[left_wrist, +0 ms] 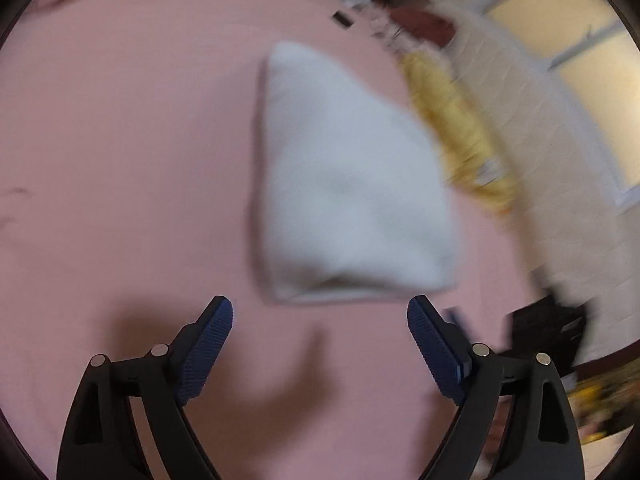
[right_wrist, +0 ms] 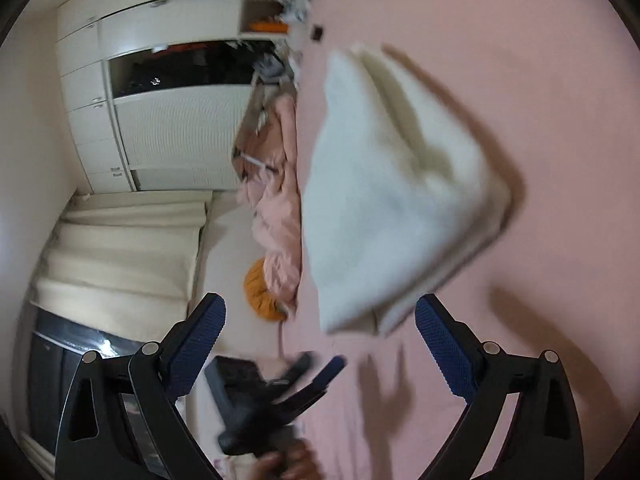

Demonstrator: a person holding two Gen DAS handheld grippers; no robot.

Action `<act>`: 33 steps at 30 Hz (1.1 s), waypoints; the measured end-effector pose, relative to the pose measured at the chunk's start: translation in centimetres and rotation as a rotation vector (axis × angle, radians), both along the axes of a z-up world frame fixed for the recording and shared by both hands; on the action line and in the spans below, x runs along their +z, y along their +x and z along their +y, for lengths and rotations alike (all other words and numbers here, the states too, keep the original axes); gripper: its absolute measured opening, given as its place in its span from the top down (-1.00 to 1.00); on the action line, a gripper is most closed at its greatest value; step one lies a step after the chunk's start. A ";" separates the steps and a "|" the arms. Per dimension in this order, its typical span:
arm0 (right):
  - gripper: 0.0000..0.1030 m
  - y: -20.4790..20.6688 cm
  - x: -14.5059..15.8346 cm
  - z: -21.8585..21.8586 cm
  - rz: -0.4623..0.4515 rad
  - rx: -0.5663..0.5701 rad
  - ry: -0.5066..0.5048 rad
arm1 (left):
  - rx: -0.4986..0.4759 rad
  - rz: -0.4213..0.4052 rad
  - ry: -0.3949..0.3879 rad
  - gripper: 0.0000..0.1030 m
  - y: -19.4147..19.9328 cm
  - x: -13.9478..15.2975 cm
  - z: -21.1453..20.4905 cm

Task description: Fold clothes

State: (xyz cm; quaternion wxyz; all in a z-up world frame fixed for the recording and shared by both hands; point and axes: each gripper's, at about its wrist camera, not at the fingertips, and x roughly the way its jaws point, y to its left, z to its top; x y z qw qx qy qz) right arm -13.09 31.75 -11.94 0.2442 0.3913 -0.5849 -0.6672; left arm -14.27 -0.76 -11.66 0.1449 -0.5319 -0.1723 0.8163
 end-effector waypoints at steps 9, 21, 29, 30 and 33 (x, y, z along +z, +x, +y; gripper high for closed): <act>-0.86 -5.8 -2.1 -4.5 -0.070 0.066 -0.023 | -0.140 0.093 -0.255 0.08 -2.6 -0.6 4.4; 0.67 -8.0 -1.0 -3.1 -0.052 0.010 0.147 | -0.178 0.074 -0.293 0.43 -3.9 -1.8 4.6; -0.40 -5.9 -1.4 1.1 -0.089 -0.211 0.150 | -0.193 0.070 -0.305 0.43 -3.9 -1.7 4.6; -0.34 -6.3 -1.5 1.1 -0.089 -0.176 0.149 | -0.193 0.071 -0.308 0.43 -3.8 -1.7 4.5; 0.48 -7.0 -1.2 1.7 -0.067 -0.149 0.192 | -0.186 0.071 -0.307 0.43 -3.8 -1.7 4.6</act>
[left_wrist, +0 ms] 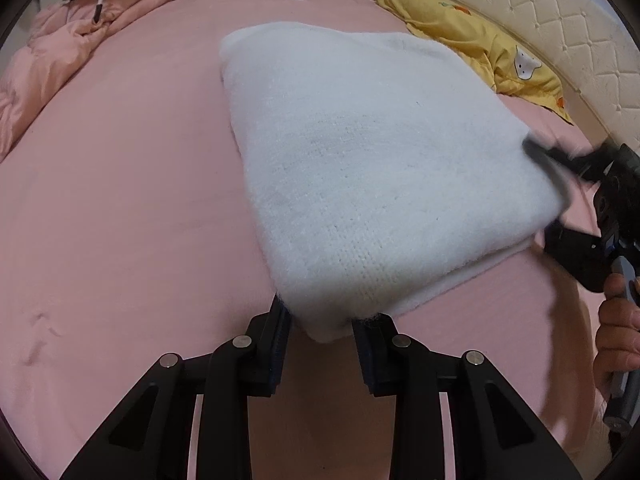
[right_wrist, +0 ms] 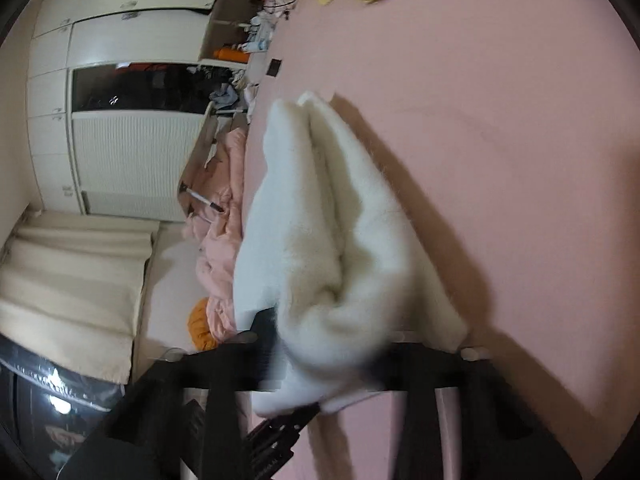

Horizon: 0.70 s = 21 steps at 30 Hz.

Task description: Fold clothes

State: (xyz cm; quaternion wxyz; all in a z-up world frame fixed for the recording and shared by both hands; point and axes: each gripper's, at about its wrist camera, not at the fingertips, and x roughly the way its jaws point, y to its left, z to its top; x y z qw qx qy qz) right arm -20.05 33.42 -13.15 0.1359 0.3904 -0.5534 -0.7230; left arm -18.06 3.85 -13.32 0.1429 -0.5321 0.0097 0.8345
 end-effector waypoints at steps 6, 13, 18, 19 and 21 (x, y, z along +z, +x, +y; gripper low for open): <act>-0.19 0.2 2.8 -1.0 0.009 0.037 0.332 | -0.007 -0.002 -0.005 0.42 0.2 0.0 0.0; -0.46 6.0 8.4 -1.8 0.105 0.001 0.796 | 0.056 0.115 -0.085 -0.45 3.1 3.9 -1.2; -0.46 9.9 9.9 -8.1 0.169 0.196 1.103 | 0.159 0.171 -0.064 -0.67 7.5 7.0 -3.2; -0.46 10.8 9.7 -9.2 0.174 0.221 1.115 | 0.176 0.180 -0.066 -0.69 8.4 7.4 -3.6; -0.46 13.4 9.2 -10.9 0.157 0.247 1.145 | 0.217 0.192 -0.060 -0.73 10.3 7.9 -4.3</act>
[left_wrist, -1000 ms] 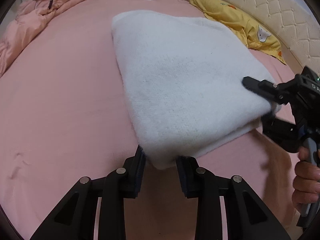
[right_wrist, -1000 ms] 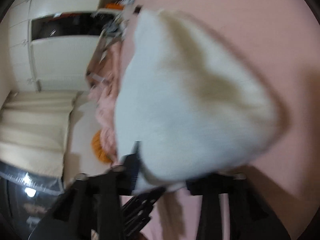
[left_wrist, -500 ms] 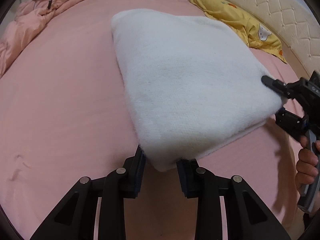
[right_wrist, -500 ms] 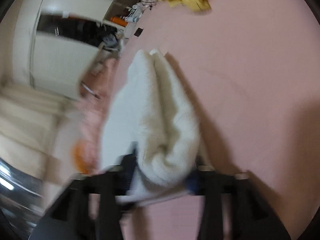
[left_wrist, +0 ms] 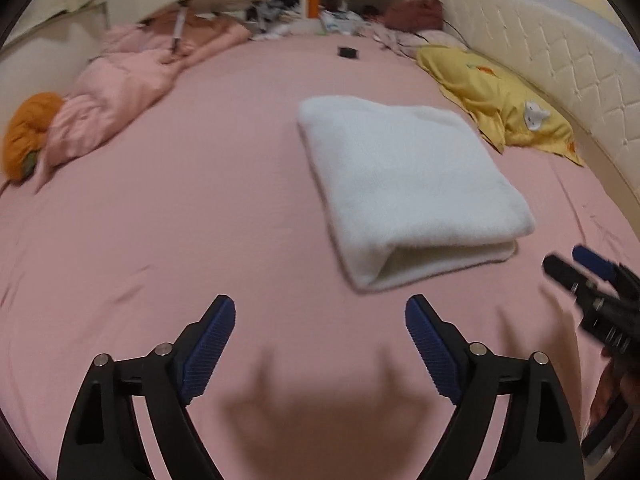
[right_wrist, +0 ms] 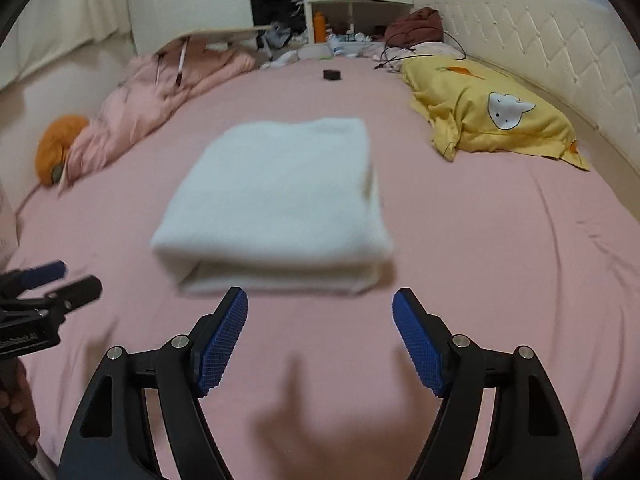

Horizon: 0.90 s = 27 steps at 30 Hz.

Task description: Fold clothes

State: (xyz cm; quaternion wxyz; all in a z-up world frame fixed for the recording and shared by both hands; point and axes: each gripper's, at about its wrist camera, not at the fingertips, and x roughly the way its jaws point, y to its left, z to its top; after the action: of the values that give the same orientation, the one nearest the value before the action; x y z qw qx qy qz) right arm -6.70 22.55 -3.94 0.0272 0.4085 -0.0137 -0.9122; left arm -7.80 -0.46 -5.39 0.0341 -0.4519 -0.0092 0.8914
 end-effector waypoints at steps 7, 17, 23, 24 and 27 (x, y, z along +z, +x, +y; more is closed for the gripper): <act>-0.46 4.8 1.6 -4.4 0.029 0.022 0.047 | 0.064 0.003 0.083 -0.75 5.7 0.3 -1.9; -0.46 6.5 4.4 -5.2 0.071 -0.013 0.062 | 0.058 0.129 0.007 -0.79 7.6 4.4 -1.7; -0.46 6.5 5.2 -5.4 0.083 0.001 0.062 | 0.044 0.124 -0.005 -0.82 7.3 6.0 -0.9; -0.46 6.5 5.2 -5.4 0.085 0.004 0.062 | 0.043 0.123 0.004 -0.82 7.4 6.2 -0.8; -0.46 6.6 5.4 -5.4 0.096 0.007 0.066 | 0.047 0.118 0.046 -0.84 7.6 6.7 -0.9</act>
State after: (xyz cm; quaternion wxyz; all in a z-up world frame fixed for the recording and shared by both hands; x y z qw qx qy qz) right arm -0.06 17.19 1.48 0.0174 0.3651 0.0189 -0.9306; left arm -0.23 -1.40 1.27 0.0242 -0.3972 -0.0380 0.9166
